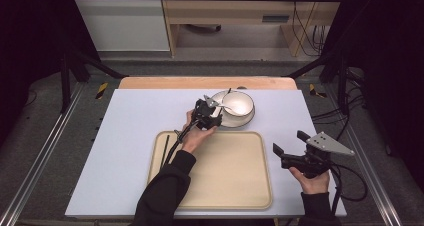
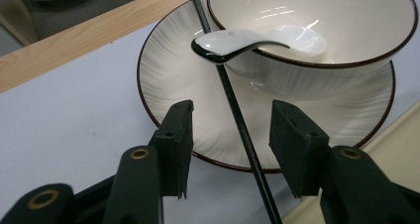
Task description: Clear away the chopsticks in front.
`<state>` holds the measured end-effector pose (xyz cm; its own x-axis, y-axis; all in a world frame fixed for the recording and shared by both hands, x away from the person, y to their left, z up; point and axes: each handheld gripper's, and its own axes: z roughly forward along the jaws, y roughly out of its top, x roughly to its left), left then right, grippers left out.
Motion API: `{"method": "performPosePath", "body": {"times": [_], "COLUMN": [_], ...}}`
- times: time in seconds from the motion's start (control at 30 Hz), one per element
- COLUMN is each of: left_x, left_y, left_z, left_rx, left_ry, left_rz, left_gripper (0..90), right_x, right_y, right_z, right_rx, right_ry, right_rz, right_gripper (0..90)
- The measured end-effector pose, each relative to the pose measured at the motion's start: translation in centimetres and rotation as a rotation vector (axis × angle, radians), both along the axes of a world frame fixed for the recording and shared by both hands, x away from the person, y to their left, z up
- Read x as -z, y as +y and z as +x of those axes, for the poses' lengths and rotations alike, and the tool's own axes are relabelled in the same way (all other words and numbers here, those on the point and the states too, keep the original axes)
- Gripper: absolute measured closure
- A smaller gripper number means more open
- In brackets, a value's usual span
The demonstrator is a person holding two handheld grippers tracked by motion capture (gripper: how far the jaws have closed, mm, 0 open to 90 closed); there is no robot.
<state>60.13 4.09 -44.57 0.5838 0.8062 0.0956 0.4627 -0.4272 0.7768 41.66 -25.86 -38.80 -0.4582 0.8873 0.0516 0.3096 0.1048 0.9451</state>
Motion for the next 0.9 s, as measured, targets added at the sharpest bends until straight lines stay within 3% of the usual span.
{"method": "performPosePath", "body": {"times": [0.17, 0.33, 0.67, 0.9], "left_x": [0.5, 0.7, 1.2, 1.4], "left_y": [-0.5, -1.2, -1.5, -1.7], "left_z": [0.6, 1.0, 1.6, 1.7], "left_rx": [-0.010, -0.002, -0.040, -0.054], "left_ry": [0.035, 0.033, 0.058, 0.067], "left_rz": [0.000, 0.027, -0.005, 0.001], "left_gripper": [56.9, 63.3, 72.8, 78.8], "right_x": [-0.1, -0.1, -0.1, -0.2], "right_y": [0.0, -0.1, -0.2, -0.2], "right_z": [0.0, 0.0, -0.1, -0.1], "right_rx": [-0.003, -0.001, -0.003, -0.004], "right_ry": [-0.003, -0.001, -0.005, -0.006], "right_rz": [-0.002, 0.005, 0.011, 0.013], "right_gripper": [5.7, 5.8, 5.8, 5.8]}}
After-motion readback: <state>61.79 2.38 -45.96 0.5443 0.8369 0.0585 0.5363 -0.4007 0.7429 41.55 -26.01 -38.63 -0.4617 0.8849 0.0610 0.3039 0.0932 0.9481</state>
